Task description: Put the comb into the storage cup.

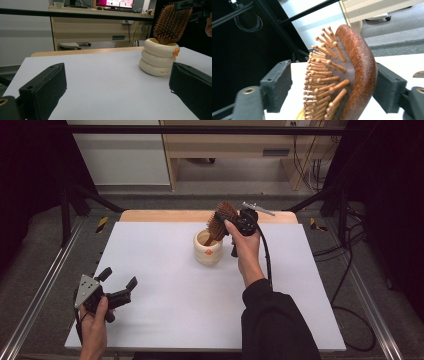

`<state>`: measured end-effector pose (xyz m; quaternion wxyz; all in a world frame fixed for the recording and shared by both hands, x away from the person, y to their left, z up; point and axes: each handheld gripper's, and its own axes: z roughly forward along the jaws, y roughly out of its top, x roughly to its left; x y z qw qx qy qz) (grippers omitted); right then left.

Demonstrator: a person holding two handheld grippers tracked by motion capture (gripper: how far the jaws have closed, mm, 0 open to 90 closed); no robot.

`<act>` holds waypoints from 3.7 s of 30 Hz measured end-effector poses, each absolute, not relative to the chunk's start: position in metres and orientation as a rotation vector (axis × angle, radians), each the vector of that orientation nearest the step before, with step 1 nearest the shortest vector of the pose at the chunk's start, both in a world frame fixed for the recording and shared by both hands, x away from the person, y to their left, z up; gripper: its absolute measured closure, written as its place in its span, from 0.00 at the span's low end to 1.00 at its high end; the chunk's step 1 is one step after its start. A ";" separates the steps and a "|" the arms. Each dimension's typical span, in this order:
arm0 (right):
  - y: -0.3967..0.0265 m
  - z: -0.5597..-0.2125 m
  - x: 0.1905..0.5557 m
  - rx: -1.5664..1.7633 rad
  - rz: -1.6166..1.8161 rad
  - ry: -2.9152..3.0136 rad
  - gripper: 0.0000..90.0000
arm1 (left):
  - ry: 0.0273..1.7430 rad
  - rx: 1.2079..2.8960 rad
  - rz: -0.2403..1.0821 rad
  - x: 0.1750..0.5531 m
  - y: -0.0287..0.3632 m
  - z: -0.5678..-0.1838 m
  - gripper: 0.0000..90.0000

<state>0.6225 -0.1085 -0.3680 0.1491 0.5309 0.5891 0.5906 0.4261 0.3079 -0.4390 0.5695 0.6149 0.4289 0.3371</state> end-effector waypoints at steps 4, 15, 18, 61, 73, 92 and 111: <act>-0.112 -0.361 0.616 1.480 1.631 1.725 0.15 | 1.007 1.446 0.792 0.426 0.308 -0.439 0.01; -0.132 -0.344 0.595 1.358 1.495 1.719 0.10 | 1.005 1.450 0.795 0.426 0.307 -0.439 0.01; -0.140 -0.339 0.587 1.313 1.479 1.722 0.10 | 1.005 1.449 0.796 0.426 0.307 -0.439 0.01; -0.231 -0.310 0.523 1.065 1.546 1.626 0.05 | 0.974 1.472 0.823 0.408 0.314 -0.430 0.01; -0.246 -0.314 0.509 1.052 1.530 1.608 0.03 | 0.982 1.478 0.838 0.408 0.318 -0.435 0.01; -0.264 -0.324 0.489 1.062 1.501 1.605 0.03 | 0.987 1.460 0.838 0.408 0.321 -0.435 0.01; -0.284 -0.337 0.472 1.084 1.495 1.575 0.03 | 0.985 1.462 0.846 0.409 0.321 -0.435 0.01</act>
